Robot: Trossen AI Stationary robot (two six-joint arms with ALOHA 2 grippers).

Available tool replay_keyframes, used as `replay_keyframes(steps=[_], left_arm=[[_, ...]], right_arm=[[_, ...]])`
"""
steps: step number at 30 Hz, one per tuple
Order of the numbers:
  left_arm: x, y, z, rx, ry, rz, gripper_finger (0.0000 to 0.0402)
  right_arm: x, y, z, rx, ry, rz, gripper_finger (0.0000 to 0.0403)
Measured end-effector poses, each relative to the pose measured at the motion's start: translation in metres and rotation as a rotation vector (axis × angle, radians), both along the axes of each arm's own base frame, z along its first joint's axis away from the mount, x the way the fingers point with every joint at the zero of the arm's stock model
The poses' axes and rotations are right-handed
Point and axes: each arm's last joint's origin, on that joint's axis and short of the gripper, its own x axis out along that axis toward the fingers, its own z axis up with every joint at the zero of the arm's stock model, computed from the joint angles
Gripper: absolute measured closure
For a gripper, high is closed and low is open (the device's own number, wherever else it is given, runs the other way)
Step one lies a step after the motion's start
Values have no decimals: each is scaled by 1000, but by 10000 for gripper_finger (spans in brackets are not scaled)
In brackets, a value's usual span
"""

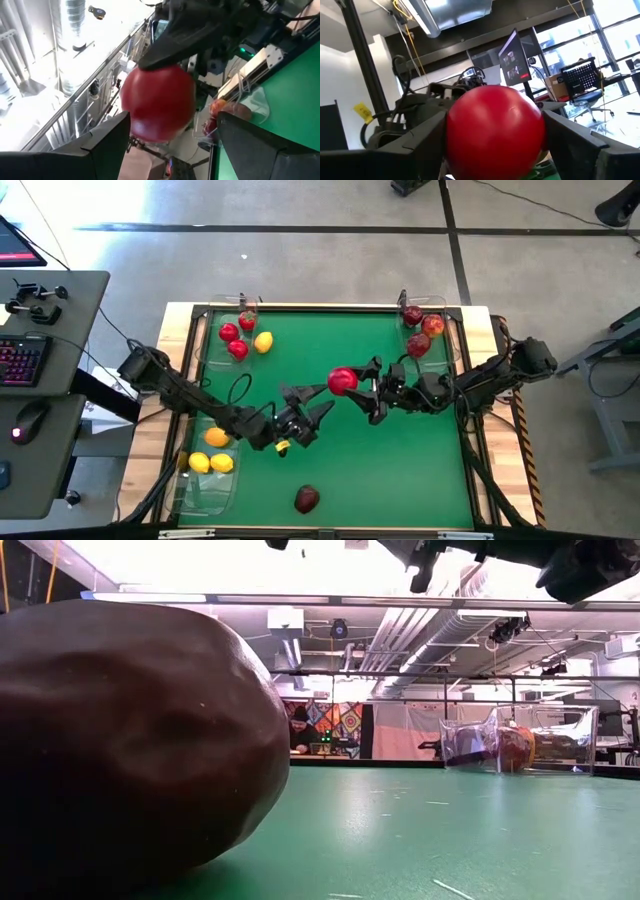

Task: Sort produce into baskets
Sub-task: Put the tomato into the top left bin

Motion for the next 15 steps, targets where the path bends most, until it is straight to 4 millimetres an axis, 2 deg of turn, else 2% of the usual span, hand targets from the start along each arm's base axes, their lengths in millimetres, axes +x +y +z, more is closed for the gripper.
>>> replay_keyframes(steps=[15], left_arm=[[4,9,4,-18,-54,-35,115]], right_arm=[[3,2,-4,25,-23,48,122]])
